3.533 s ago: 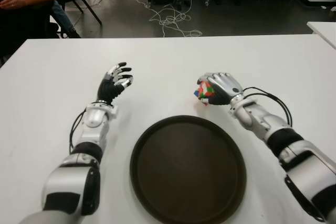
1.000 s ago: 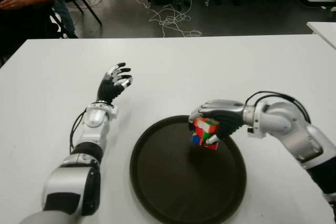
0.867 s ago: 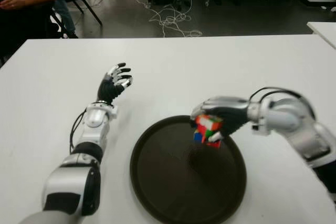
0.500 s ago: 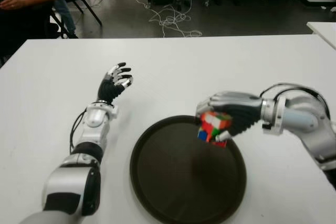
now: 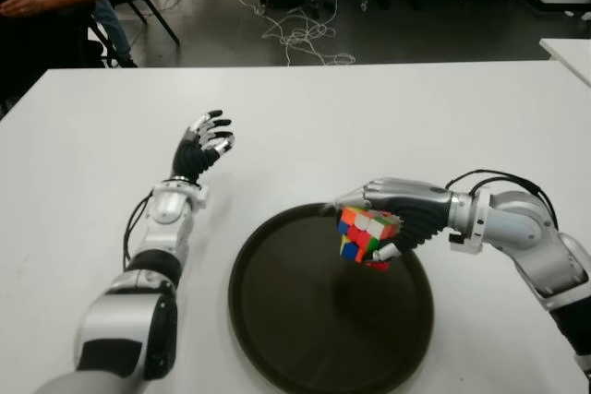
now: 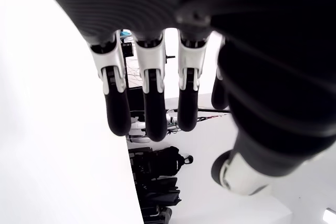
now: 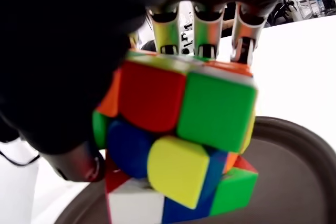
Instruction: Pick up the Rubik's Cube and put it in the plate
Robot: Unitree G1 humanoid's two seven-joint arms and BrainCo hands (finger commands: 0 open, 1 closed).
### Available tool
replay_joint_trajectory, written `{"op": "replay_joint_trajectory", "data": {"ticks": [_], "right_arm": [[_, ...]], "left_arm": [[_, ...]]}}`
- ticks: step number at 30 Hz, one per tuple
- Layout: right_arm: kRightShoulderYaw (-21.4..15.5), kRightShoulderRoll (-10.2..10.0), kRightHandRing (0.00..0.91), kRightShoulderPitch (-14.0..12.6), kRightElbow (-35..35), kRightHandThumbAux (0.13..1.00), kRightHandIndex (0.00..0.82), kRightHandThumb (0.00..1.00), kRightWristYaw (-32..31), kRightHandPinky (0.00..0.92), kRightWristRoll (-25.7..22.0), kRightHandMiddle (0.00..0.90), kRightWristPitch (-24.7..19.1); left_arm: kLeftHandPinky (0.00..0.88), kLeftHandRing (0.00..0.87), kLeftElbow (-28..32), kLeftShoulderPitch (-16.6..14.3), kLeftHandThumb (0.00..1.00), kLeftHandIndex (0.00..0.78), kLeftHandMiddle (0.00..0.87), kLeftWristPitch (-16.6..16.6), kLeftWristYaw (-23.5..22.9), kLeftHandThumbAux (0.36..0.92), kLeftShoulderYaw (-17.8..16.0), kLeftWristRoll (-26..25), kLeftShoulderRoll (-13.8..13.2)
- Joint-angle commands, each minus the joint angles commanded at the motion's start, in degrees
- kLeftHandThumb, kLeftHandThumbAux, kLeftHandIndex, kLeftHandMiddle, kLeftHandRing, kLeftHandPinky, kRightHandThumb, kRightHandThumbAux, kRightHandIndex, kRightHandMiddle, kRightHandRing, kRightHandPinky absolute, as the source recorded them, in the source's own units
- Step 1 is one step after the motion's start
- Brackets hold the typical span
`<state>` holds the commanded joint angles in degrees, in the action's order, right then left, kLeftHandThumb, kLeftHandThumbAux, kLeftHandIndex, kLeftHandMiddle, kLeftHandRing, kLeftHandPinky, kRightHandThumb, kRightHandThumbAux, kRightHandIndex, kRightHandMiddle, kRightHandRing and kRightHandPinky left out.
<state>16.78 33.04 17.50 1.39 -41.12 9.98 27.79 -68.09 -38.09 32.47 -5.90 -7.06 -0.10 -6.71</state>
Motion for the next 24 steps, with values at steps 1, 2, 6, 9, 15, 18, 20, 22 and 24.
{"op": "replay_joint_trajectory", "data": {"ticks": [1, 2, 6, 9, 15, 18, 20, 22, 24], "right_arm": [[-0.04, -0.06, 0.000, -0.05, 0.18, 0.661, 0.000, 0.001, 0.14, 0.000, 0.12, 0.000, 0.02], [-0.08, -0.11, 0.000, -0.07, 0.31, 0.654, 0.000, 0.001, 0.22, 0.000, 0.20, 0.000, 0.05], [-0.26, -0.28, 0.000, -0.24, -0.04, 0.630, 0.000, 0.000, 0.52, 0.000, 0.32, 0.000, -0.49], [-0.22, -0.40, 0.000, -0.21, 0.09, 0.617, 0.000, 0.000, 0.96, 0.000, 0.77, 0.000, -0.51], [-0.06, -0.41, 0.000, -0.32, 0.30, 0.590, 0.000, 0.000, 1.36, 0.000, 0.93, 0.000, -0.13], [-0.06, -0.52, 0.000, -0.39, 0.34, 0.577, 0.000, 0.000, 1.50, 0.000, 0.85, 0.000, 0.24], [-0.05, -0.55, 0.000, -0.41, 0.35, 0.570, 0.000, 0.000, 1.57, 0.000, 0.82, 0.000, 0.37], [0.17, -0.70, 0.000, -0.29, 0.80, 0.568, 0.000, 0.000, 1.40, 0.000, 0.44, 0.000, 0.80], [0.36, -0.84, 0.000, -0.18, 1.32, 0.569, 0.000, 0.000, 1.12, 0.000, -0.09, 0.000, 1.38]], "left_arm": [[0.309, 0.263, -0.02, -0.01, 0.086, 0.189, 0.252, 0.02, 0.01, 0.801, 0.01, 0.04, 0.00], [0.308, 0.262, -0.03, -0.02, 0.085, 0.189, 0.252, 0.02, 0.01, 0.801, 0.01, 0.08, -0.01], [0.310, 0.261, -0.10, -0.05, 0.073, 0.190, 0.251, -0.07, 0.11, 0.797, 0.03, 0.21, -0.02], [0.316, 0.266, -0.04, 0.02, 0.065, 0.193, 0.253, 0.10, -0.19, 0.782, 0.03, 0.21, -0.10], [0.323, 0.272, 0.20, 0.27, 0.083, 0.193, 0.254, 1.08, -1.54, 0.772, -0.46, -0.57, 0.07], [0.319, 0.272, 0.24, 0.34, 0.093, 0.194, 0.254, 1.35, -1.94, 0.775, -0.57, -0.72, 0.10], [0.316, 0.271, 0.24, 0.36, 0.098, 0.195, 0.253, 1.45, -2.10, 0.778, -0.63, -0.76, 0.10], [0.315, 0.271, 0.28, 0.34, 0.101, 0.197, 0.256, 1.31, -2.10, 0.781, -0.67, -0.74, 0.11], [0.315, 0.272, 0.30, 0.30, 0.103, 0.194, 0.257, 1.08, -2.02, 0.780, -0.64, -0.65, 0.09]]}}
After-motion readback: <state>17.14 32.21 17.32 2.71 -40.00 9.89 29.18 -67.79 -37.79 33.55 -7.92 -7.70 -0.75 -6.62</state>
